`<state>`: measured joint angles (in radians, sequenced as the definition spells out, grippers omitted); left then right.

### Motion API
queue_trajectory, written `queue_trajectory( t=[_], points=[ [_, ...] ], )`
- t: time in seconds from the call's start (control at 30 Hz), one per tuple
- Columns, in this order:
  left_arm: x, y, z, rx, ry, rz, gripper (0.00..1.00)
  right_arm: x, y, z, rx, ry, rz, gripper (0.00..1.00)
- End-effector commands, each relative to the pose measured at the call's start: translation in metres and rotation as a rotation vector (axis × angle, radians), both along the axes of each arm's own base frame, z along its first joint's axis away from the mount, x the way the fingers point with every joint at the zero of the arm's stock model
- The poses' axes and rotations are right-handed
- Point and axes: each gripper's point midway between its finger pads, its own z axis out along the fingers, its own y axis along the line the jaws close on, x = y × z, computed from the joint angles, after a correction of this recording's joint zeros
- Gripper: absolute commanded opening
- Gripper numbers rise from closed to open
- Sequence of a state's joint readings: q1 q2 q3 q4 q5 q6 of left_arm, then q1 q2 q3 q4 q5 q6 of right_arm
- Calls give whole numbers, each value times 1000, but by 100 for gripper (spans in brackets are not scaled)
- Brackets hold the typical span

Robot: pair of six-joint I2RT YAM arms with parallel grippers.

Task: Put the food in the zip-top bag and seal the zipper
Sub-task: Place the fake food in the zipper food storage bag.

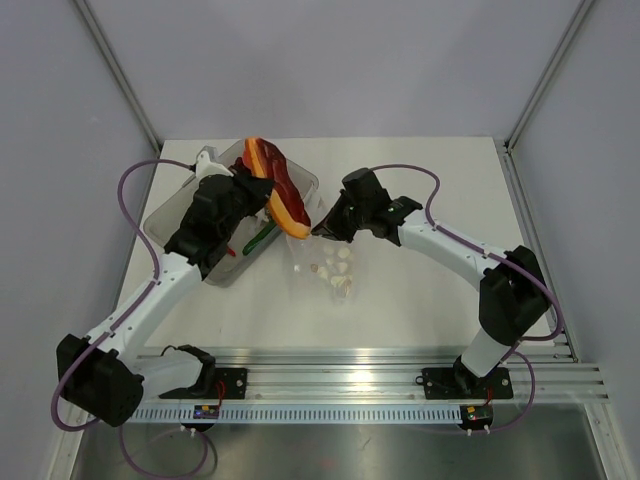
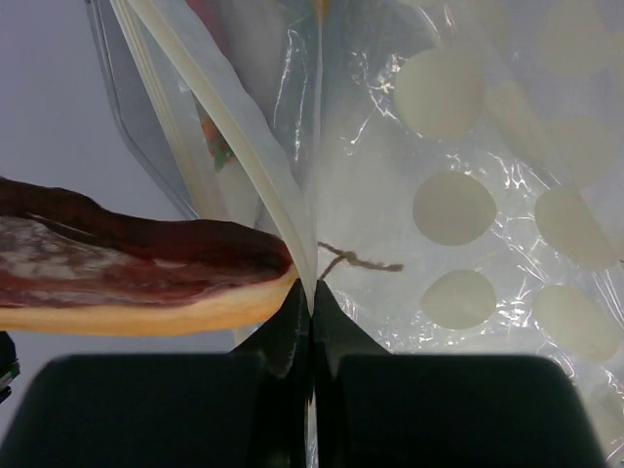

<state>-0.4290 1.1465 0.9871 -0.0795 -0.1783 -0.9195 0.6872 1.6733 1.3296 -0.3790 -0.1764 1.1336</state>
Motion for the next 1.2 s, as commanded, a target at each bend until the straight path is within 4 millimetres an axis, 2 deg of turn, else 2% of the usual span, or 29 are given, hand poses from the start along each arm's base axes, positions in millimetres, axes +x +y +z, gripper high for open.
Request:
queue_trajectory(
  t=[0.0,0.17,0.23,0.37,0.7,0.9,1.03,1.07,1.1,1.13,1.17],
  points=[
    [6,0,8,-21,-43,36,0,10,8,32,53,-75,1,0],
    [3,0,-2,49,-46,45,0,12,16,40,70,-91,44,0],
    [1,1,5,46,-80,44,0,13,21,45,79,-98,63,0],
    [-1,-3,4,65,-97,30,0,17,31,55,106,-109,94,0],
    [-5,-6,-6,136,-107,16,0,31,57,84,183,-137,148,0],
    [-11,-3,-6,168,-116,5,0,41,58,87,185,-158,119,0],
    [-23,-14,-13,198,-113,-93,0,46,61,91,207,-181,111,0],
    [-25,-15,-15,215,-112,-111,3,47,61,91,206,-187,110,0],
    [-28,-16,-13,220,-116,-123,11,49,61,92,207,-199,107,0],
    [-32,-14,-17,237,-98,-129,34,49,61,92,206,-207,105,0],
    [-33,-12,-16,258,-104,-134,42,49,59,91,198,-217,100,0]
  ],
)
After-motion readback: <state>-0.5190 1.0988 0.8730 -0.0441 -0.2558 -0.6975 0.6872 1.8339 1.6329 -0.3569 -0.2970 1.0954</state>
